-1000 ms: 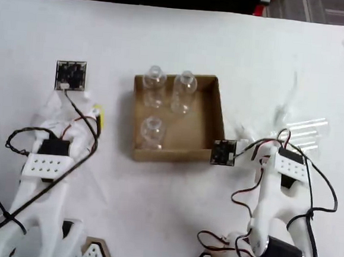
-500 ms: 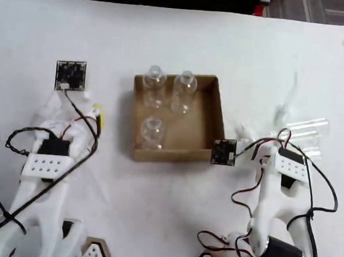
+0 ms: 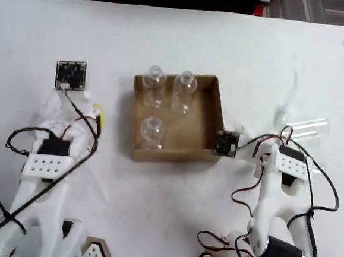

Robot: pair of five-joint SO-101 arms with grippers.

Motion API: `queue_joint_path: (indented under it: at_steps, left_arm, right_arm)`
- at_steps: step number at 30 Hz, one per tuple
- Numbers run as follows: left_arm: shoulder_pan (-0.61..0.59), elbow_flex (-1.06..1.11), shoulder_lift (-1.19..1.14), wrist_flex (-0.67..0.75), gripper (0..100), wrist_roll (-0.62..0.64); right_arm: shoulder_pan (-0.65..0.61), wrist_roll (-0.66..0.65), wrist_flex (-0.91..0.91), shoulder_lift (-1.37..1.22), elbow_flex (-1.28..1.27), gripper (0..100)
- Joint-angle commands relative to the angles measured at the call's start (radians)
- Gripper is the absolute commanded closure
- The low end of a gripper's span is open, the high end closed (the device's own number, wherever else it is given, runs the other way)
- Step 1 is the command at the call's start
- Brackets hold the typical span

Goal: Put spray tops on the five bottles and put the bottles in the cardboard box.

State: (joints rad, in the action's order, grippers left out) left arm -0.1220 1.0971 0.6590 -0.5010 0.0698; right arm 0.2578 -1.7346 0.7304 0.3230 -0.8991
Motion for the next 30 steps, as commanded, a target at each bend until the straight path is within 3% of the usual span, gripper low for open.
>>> queue_joint_path:
  at_steps: [1, 9, 18, 25, 30]
  left_arm:
    - [0.015, -0.005, 0.022, 0.029, 91, 0.005]
    - [0.016, -0.005, 0.022, 0.029, 91, 0.005]
    - [0.016, -0.005, 0.022, 0.029, 91, 0.005]
    - [0.016, -0.005, 0.022, 0.029, 91, 0.005]
    - [0.016, -0.005, 0.022, 0.029, 91, 0.005]
  right_arm:
    - [-0.036, 0.147, -0.016, 0.012, 0.098, 97.4]
    - [-0.062, 0.531, 0.002, 0.012, 0.295, 97.5]
    - [-0.077, 1.046, 0.298, 0.012, 0.706, 97.5]
    - [-0.202, 1.445, 0.532, 0.022, 0.974, 97.6]
    - [-0.323, 1.574, 0.567, 0.147, 0.999, 98.3]
